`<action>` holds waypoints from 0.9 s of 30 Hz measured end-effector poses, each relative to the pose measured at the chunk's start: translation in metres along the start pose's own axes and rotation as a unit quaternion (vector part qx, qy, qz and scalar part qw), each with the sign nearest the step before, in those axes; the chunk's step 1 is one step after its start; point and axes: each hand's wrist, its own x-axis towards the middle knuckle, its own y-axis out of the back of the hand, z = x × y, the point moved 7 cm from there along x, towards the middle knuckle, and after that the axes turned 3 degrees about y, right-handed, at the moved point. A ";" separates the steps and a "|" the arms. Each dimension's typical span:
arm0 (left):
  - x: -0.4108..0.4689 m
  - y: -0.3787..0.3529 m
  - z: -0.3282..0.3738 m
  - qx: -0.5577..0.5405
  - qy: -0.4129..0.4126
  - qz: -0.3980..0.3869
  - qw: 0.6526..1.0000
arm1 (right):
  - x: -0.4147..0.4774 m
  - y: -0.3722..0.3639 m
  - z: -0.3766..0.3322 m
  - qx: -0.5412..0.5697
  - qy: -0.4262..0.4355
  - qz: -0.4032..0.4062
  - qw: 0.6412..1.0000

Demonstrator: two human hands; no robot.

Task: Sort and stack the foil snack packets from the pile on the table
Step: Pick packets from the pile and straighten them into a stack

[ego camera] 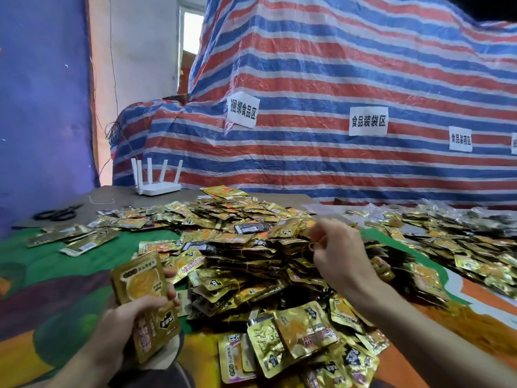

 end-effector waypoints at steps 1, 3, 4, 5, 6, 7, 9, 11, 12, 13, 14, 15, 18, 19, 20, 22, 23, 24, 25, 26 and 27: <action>-0.006 -0.004 0.004 -0.006 -0.003 -0.028 1.000 | 0.003 -0.010 -0.019 0.033 0.022 0.001 0.999; -0.010 -0.012 0.008 -0.019 -0.019 -0.087 0.996 | 0.006 -0.031 -0.055 0.095 0.066 -0.005 0.993; -0.012 -0.015 0.008 -0.032 -0.016 -0.109 0.993 | 0.006 -0.042 -0.071 0.124 0.085 -0.015 0.989; -0.012 -0.016 0.008 -0.050 -0.007 -0.112 0.992 | 0.006 -0.054 -0.085 0.158 0.102 -0.029 0.982; -0.009 -0.017 0.007 -0.074 -0.003 -0.122 0.990 | 0.006 -0.065 -0.097 0.195 0.111 -0.045 0.973; -0.008 -0.015 0.007 -0.089 0.002 -0.117 0.989 | 0.005 -0.077 -0.106 0.237 0.110 -0.064 0.963; -0.008 -0.016 0.008 -0.109 0.020 -0.119 0.987 | 0.002 -0.100 -0.116 0.314 0.092 -0.099 0.940; -0.008 -0.016 0.008 -0.118 0.045 -0.120 0.985 | -0.005 -0.117 -0.118 0.372 0.071 -0.113 0.919; -0.009 -0.016 0.009 -0.112 0.048 -0.125 0.985 | -0.009 -0.124 -0.118 0.389 0.063 -0.111 0.912; -0.011 -0.017 0.010 -0.100 0.049 -0.126 0.986 | -0.012 -0.129 -0.117 0.397 0.057 -0.106 0.910; -0.011 -0.017 0.011 -0.082 0.054 -0.120 0.988 | -0.015 -0.134 -0.115 0.397 0.053 -0.104 0.910; -0.013 -0.017 0.009 -0.066 0.066 -0.108 0.990 | -0.017 -0.137 -0.115 0.390 0.053 -0.103 0.913; -0.012 -0.016 0.004 -0.018 0.087 -0.088 0.992 | -0.021 -0.141 -0.114 0.367 0.074 -0.099 0.922; -0.012 -0.016 0.004 -0.011 0.086 -0.086 0.993 | -0.024 -0.142 -0.115 0.360 0.084 -0.103 0.924; -0.012 -0.016 0.005 0.002 0.079 -0.087 0.993 | -0.027 -0.142 -0.115 0.349 0.092 -0.107 0.926; -0.013 -0.018 0.007 0.023 0.066 -0.104 0.992 | -0.030 -0.142 -0.112 0.332 0.093 -0.107 0.932; -0.014 -0.020 0.007 0.022 0.064 -0.114 0.991 | -0.030 -0.142 -0.108 0.332 0.083 -0.107 0.933; -0.014 -0.021 0.007 0.019 0.063 -0.124 0.990 | -0.029 -0.142 -0.105 0.336 0.070 -0.109 0.933; -0.014 -0.022 0.007 0.014 0.064 -0.133 0.989 | -0.029 -0.142 -0.103 0.341 0.060 -0.114 0.931; -0.014 -0.023 0.007 0.009 0.065 -0.138 0.988 | -0.029 -0.142 -0.101 0.344 0.055 -0.121 0.930; -0.014 -0.023 0.007 0.003 0.065 -0.143 0.988 | -0.029 -0.143 -0.102 0.344 0.055 -0.129 0.929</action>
